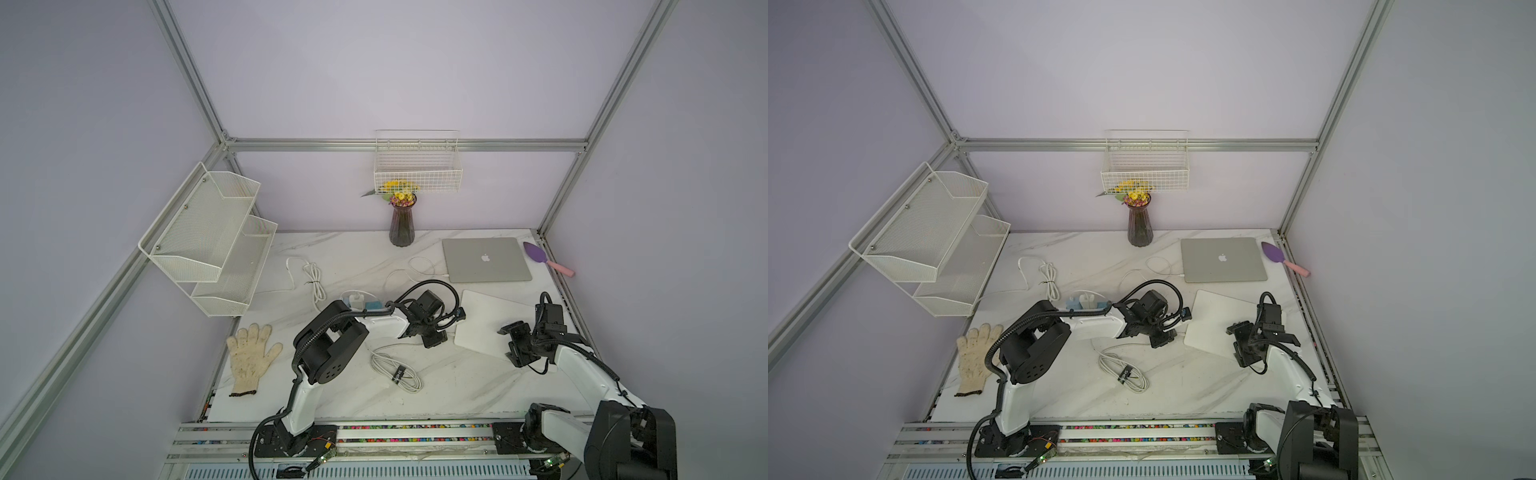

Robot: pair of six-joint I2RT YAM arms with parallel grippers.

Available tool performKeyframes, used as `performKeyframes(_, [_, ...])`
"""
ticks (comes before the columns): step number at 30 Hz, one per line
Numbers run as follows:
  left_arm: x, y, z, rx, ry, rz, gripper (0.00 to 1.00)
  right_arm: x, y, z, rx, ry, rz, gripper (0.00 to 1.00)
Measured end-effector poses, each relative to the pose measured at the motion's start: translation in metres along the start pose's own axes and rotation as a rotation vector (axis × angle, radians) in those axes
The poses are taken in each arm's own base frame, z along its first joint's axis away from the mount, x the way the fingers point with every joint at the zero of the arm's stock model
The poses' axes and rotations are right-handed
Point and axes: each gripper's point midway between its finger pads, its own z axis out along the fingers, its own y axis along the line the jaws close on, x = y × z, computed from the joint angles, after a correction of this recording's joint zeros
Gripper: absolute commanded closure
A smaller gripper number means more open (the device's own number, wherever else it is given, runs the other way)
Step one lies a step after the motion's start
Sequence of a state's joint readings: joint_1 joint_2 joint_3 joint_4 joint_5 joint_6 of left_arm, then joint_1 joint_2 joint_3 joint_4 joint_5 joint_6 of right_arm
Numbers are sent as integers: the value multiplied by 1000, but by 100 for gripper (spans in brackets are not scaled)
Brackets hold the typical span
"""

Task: Unplug the laptop charger
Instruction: Remove the charging cable from the laptop.

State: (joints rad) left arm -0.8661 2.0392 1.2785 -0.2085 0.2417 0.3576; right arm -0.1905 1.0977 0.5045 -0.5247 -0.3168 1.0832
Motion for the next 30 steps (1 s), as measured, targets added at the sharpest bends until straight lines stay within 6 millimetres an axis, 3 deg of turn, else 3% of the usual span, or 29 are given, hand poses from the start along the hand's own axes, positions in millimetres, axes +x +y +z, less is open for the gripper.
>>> performKeyframes(4, [13,-21,-12,65,54,-6,100,-1,11,-2,67,-3,-201,31])
performKeyframes(7, [22,-36,-21,97,89,-13,100,6,58,4,162,-1,-470,32])
performKeyframes(9, [28,-44,-25,109,97,-24,100,16,95,23,200,8,-616,32])
performKeyframes(11, [31,-50,-30,117,85,-32,100,31,109,48,253,39,-716,31])
performKeyframes(14, [40,-57,-38,119,70,-49,100,55,107,83,396,75,-859,28])
performKeyframes(21, [41,-57,-37,86,-18,-75,100,107,132,104,432,105,-1064,22])
performKeyframes(30, [40,-56,-36,77,-75,-97,100,116,118,106,565,82,-1192,26])
